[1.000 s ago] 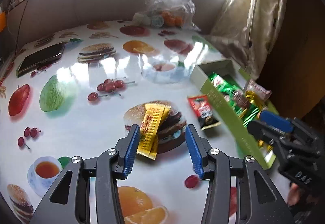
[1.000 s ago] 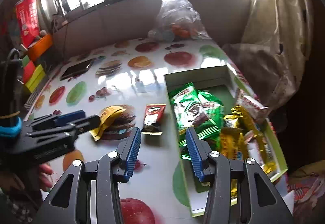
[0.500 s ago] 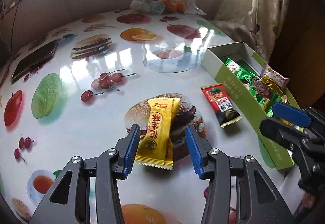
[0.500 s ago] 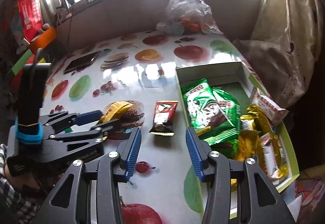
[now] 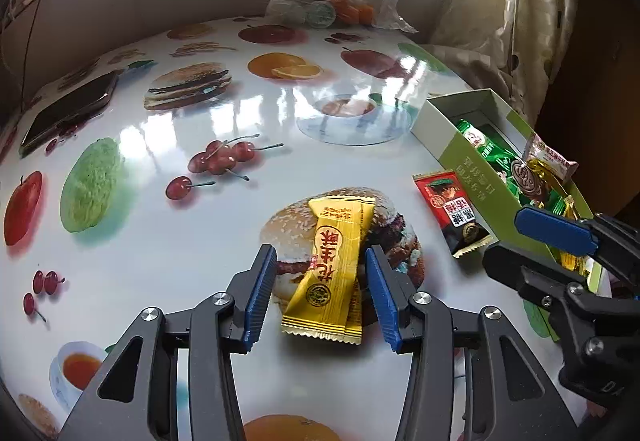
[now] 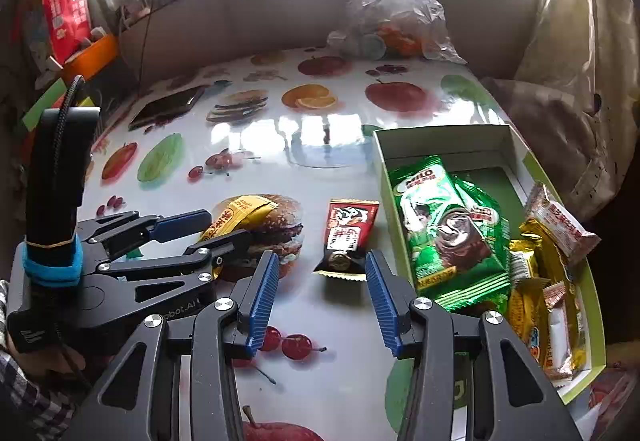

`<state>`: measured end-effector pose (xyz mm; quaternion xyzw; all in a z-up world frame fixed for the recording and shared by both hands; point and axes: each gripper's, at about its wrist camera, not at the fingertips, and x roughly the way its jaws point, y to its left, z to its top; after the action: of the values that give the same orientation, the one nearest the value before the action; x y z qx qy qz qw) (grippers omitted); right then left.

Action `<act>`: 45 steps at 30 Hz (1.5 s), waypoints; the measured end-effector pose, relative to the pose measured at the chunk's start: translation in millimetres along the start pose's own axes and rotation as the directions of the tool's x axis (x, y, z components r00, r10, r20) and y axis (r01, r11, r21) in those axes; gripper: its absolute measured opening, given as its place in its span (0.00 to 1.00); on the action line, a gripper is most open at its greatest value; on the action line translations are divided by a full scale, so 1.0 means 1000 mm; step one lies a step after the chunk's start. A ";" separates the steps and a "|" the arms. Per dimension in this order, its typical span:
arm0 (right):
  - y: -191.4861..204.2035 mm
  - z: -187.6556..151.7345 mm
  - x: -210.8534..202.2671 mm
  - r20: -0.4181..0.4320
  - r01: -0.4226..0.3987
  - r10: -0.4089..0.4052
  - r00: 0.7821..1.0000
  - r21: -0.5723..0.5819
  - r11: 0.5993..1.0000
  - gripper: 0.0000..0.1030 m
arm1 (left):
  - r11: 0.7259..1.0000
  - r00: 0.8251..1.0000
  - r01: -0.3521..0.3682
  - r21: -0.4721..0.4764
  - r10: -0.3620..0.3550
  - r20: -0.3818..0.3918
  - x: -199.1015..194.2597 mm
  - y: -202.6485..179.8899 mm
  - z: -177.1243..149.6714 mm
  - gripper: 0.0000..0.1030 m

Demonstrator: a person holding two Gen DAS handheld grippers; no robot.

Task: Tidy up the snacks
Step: 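Move both open tools back to the remaining snacks, then grasp the yellow peanut candy with the left tool while the right tool grasps the red candy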

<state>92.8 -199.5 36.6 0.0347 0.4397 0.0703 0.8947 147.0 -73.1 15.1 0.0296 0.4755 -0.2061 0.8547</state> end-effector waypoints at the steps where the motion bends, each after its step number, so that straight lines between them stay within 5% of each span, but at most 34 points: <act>1: 0.001 0.000 0.002 -0.003 0.000 0.000 1.000 -0.003 1.000 0.44 | 1.000 1.000 -0.001 -0.002 0.001 0.001 0.000 0.001 0.000 0.46; 5: 0.003 0.001 0.008 -0.014 0.005 -0.005 1.000 -0.011 1.000 0.44 | 1.000 1.000 -0.022 -0.004 0.022 0.006 0.000 0.004 0.000 0.28; 14: 0.005 0.003 0.024 -0.037 0.018 -0.019 0.999 -0.027 0.999 0.31 | 1.000 1.000 -0.020 -0.024 0.020 0.009 -0.005 0.014 -0.004 0.27; 30: 0.018 0.009 0.040 -0.032 0.127 -0.131 0.991 -0.095 0.987 0.31 | 0.998 1.000 -0.001 -0.071 0.003 0.021 -0.010 0.027 -0.009 0.27; 45: 0.017 0.020 0.054 -0.049 0.123 -0.129 0.990 -0.101 0.987 0.23 | 0.997 1.000 0.006 -0.081 -0.004 0.026 -0.010 0.027 -0.009 0.27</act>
<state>139.2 -174.7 8.9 -0.0389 0.4618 0.0359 0.8854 146.2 -42.8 14.3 -0.0090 0.4726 -0.1891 0.8607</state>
